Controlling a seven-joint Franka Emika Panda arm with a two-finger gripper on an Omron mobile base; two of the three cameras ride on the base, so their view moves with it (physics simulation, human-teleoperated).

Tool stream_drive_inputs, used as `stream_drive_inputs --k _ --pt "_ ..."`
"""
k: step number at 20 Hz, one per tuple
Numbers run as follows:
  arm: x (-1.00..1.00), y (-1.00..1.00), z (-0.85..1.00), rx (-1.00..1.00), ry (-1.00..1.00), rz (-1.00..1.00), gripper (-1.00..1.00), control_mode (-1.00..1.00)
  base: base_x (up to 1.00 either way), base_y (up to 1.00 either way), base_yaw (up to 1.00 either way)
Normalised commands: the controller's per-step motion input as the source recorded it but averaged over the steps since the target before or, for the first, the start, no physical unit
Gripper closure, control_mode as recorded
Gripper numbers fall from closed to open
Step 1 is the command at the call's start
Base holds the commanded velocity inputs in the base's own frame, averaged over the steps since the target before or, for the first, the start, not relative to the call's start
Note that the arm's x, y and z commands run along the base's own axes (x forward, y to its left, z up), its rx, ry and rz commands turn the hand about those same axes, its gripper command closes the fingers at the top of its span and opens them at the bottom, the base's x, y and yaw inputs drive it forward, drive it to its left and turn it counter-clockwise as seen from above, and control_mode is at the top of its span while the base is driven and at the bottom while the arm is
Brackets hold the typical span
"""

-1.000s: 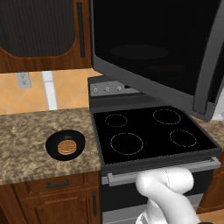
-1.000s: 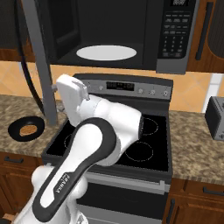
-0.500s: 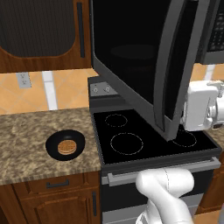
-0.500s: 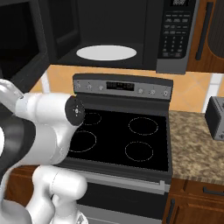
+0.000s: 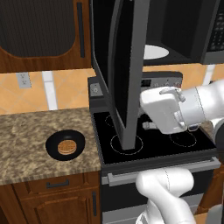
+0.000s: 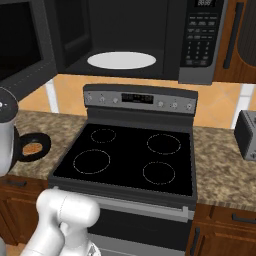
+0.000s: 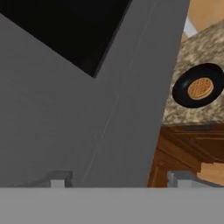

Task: Open the microwave, place the bowl with waffle inside the microwave, then close the microwave door and turn it on.

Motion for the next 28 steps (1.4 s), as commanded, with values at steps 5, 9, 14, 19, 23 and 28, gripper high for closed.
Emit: stream_drive_inputs --k 5,9,14,19,23,28 --pt "-0.1 -0.49 0.0 0.09 -0.18 -0.06 -1.0 -1.0 0.0 0.0 0.0" --pt "0.24 -0.96 -0.01 0.05 -0.08 -0.19 -1.0 -1.0 0.0 0.0 0.0" --pt "0.94 -0.74 -0.06 -0.02 0.07 -0.25 -1.0 -1.0 0.0 0.0 0.0" --pt "0.86 -0.62 -0.17 -0.04 0.22 -0.1 -1.0 -1.0 0.0 0.0 0.0" --pt "0.56 -0.09 -0.68 -0.13 0.05 0.0 -1.0 -1.0 0.0 0.0 0.0" --pt "0.39 0.25 -0.9 -0.17 0.0 0.06 -1.0 -1.0 0.0 0.0 0.0"
